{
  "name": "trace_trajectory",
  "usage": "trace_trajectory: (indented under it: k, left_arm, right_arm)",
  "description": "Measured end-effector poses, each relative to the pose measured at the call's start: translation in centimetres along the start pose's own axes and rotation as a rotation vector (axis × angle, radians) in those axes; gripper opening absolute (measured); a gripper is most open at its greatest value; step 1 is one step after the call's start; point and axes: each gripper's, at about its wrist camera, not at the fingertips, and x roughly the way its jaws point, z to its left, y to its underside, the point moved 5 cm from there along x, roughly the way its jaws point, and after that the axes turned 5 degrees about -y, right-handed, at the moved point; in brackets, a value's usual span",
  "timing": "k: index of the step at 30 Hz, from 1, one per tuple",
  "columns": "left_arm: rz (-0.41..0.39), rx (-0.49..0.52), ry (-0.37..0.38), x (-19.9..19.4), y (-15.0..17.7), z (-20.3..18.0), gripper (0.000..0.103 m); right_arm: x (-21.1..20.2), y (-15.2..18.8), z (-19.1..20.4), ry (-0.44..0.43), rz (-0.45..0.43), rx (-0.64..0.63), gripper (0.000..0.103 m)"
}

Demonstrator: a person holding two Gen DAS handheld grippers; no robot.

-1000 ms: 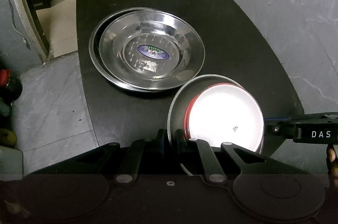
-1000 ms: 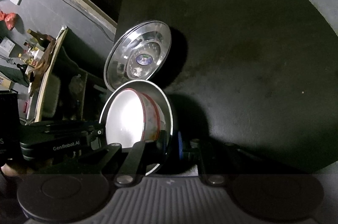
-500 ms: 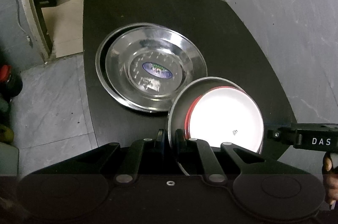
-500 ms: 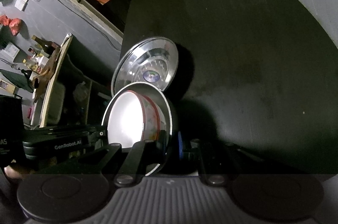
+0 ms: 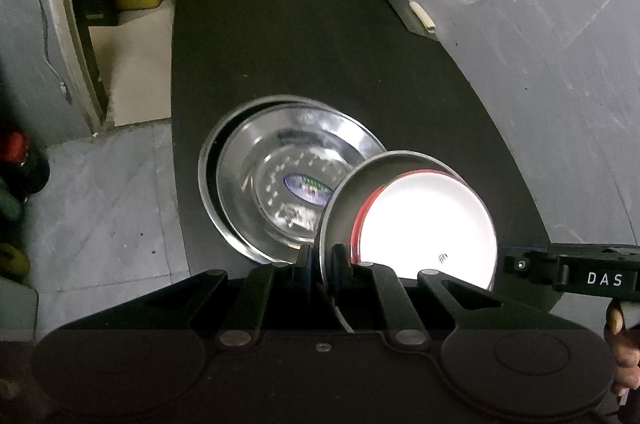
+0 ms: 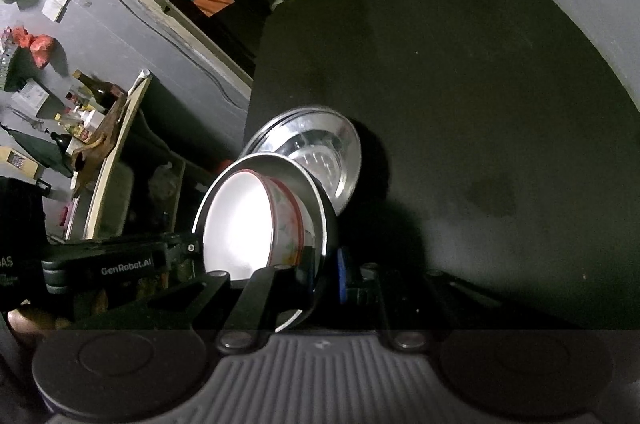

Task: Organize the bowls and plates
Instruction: 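Carry the steel bowl over the center of the steel plate stack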

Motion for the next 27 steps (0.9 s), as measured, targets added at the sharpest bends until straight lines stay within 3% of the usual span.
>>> trace_trajectory:
  k: [27]
  left_arm:
    - [0.037, -0.045, -0.039, 3.6, -4.7, 3.4, 0.009]
  right_arm:
    - [4.9, -4.7, 0.3, -0.005, 0.046, -0.007, 0.013]
